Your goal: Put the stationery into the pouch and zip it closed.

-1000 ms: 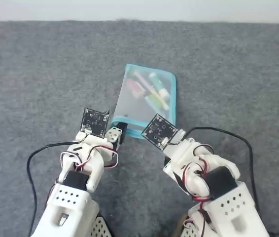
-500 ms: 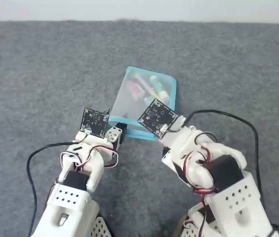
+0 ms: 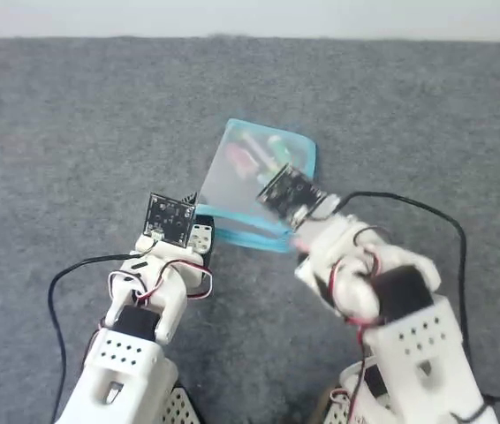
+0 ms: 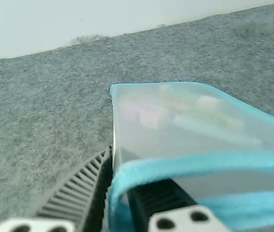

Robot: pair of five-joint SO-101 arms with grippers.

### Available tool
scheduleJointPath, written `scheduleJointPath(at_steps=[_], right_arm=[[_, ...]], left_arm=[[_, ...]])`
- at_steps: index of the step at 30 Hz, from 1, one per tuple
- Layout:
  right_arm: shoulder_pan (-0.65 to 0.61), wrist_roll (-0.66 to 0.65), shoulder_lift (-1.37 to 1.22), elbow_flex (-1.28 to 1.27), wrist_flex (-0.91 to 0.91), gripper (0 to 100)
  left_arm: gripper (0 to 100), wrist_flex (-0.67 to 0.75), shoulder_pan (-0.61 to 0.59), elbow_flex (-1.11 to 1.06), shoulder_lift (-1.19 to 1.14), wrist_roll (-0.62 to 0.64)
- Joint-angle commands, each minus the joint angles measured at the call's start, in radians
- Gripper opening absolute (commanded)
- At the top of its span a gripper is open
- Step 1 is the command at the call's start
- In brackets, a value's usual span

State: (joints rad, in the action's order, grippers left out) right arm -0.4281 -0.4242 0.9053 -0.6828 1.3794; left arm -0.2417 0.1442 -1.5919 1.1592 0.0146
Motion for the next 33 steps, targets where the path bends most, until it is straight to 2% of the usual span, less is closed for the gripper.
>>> scheduleJointPath(at_steps=[1,5,10,14,18,21,23,28,30,33], right_arm=[[0.09,0.002,-0.111,0.011,-0.096,0.6],[0.124,-0.002,-0.236,0.032,-0.154,0.6],[0.13,0.003,-0.269,0.101,-0.139,0.6],[0.125,0.078,-0.278,0.135,-0.125,0.6],[0.125,0.137,-0.282,0.12,-0.131,0.6],[0.125,0.19,-0.28,0.083,-0.137,0.8],[0.124,0.199,-0.272,0.048,-0.137,6.1],[0.058,0.167,-0.272,-0.011,-0.137,30.5],[-0.016,0.157,-0.28,-0.031,-0.151,34.4],[-0.076,0.155,-0.28,-0.081,-0.239,32.8]], left_arm=[[1,0.032,-0.008,0.021,0.037,-0.003],[1,0.031,-0.068,0.039,0.031,0.005],[1,0.031,-0.143,0.048,0.031,0.078],[1,0.028,-0.146,0.048,0.029,0.086],[1,-0.063,-0.15,0.085,0.029,0.138],[1,-0.08,-0.15,0.087,0.029,0.138],[1,-0.08,-0.147,0.081,0.029,0.138],[1,-0.078,-0.141,0.081,0.029,0.138],[1,-0.078,-0.141,0.081,0.029,0.138],[1,-0.078,-0.141,0.081,0.029,0.14]])
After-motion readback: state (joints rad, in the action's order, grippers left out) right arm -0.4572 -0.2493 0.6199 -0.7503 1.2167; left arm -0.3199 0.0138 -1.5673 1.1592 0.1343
